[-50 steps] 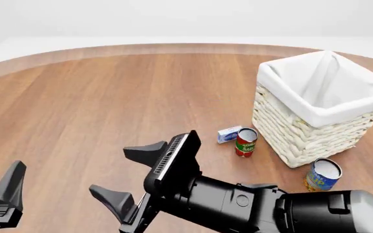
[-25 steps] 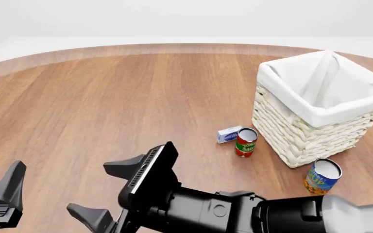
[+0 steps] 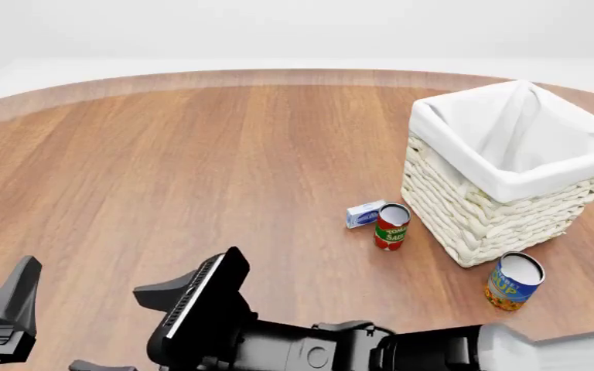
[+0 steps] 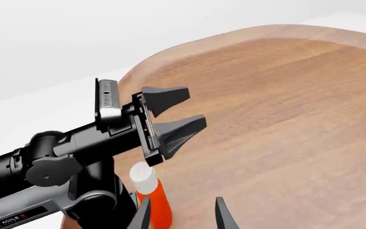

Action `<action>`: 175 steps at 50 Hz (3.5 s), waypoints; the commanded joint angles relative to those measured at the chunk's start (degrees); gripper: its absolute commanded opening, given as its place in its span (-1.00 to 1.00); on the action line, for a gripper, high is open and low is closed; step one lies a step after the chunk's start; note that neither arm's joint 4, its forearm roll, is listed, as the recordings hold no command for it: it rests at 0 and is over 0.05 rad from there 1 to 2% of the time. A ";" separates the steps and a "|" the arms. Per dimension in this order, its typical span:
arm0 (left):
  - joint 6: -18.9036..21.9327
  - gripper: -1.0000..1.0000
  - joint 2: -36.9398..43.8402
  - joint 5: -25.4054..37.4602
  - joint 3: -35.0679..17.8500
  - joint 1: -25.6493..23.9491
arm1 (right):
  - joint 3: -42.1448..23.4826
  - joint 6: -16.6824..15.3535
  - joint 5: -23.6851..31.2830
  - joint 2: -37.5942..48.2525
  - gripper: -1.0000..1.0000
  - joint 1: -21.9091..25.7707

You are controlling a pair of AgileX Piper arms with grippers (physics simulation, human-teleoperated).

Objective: Pick up the ketchup, and put it in the basket.

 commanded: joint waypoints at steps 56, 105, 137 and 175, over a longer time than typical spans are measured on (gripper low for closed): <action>0.00 1.00 0.00 0.00 0.00 0.00 | -5.18 5.99 -2.75 9.44 1.00 4.80; 0.00 1.00 0.00 0.00 0.00 0.00 | -10.78 7.95 -0.60 16.04 1.00 7.14; 0.00 1.00 0.00 0.00 0.00 0.00 | -12.80 11.07 -2.97 20.13 1.00 7.68; 0.00 1.00 0.00 0.00 0.00 0.00 | -18.24 11.22 -0.44 26.06 1.00 8.49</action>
